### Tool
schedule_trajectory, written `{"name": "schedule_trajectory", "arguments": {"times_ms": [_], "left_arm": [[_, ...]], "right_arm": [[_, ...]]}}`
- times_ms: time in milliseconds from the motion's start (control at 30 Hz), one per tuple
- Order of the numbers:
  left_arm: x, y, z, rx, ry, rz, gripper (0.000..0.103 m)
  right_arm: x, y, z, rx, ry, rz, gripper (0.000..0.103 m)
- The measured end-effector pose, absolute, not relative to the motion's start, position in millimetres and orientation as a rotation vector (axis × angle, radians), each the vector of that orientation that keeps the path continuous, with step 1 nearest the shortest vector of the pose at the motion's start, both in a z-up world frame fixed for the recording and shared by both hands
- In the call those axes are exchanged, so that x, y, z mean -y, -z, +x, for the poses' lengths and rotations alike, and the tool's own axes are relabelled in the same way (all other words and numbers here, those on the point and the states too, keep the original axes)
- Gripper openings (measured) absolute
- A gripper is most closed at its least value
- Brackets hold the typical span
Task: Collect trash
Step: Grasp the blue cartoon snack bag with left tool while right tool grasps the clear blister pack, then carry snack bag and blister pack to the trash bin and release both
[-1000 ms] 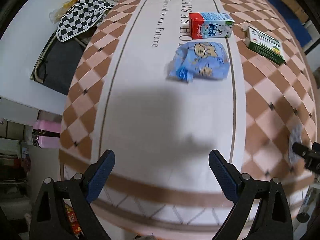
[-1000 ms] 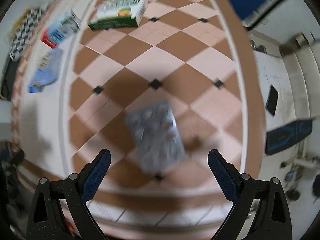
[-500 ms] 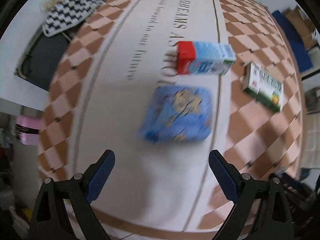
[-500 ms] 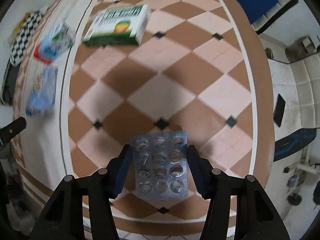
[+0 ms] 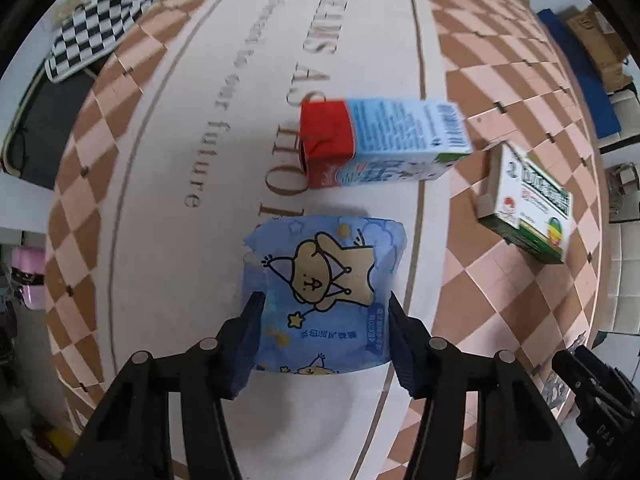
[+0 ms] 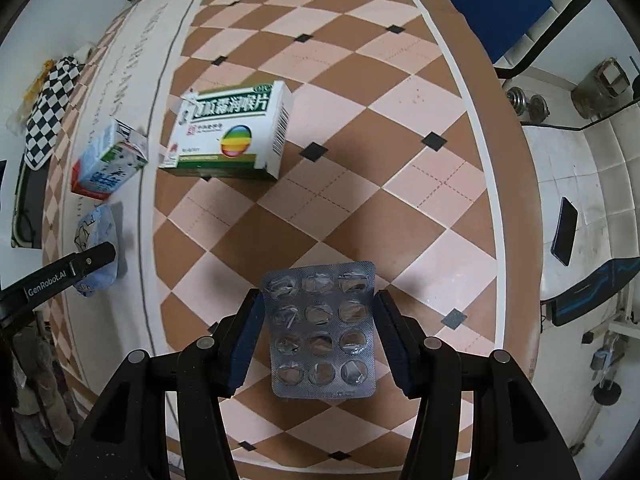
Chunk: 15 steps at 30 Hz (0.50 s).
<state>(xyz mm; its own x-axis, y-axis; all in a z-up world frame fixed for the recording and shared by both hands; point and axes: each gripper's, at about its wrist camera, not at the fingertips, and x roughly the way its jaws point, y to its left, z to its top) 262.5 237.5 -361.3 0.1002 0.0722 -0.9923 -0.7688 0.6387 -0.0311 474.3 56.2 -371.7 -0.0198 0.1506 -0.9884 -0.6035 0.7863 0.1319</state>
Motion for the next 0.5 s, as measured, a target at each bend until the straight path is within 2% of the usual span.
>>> {"name": "schedule_trajectory", "arguments": {"times_ms": [200,500], "left_arm": [[-203.6,314.7,235.6,-1.259,-0.708,-0.564,0.054],[-159.8,257.4,155.7,-1.165,-0.684,-0.463,0.053]], "right_arm": [[-53.1,338.2,439.4,-1.433,-0.646,-0.349,0.058],[-27.9,286.8,373.3,-1.328,-0.668,-0.338,0.058]]}}
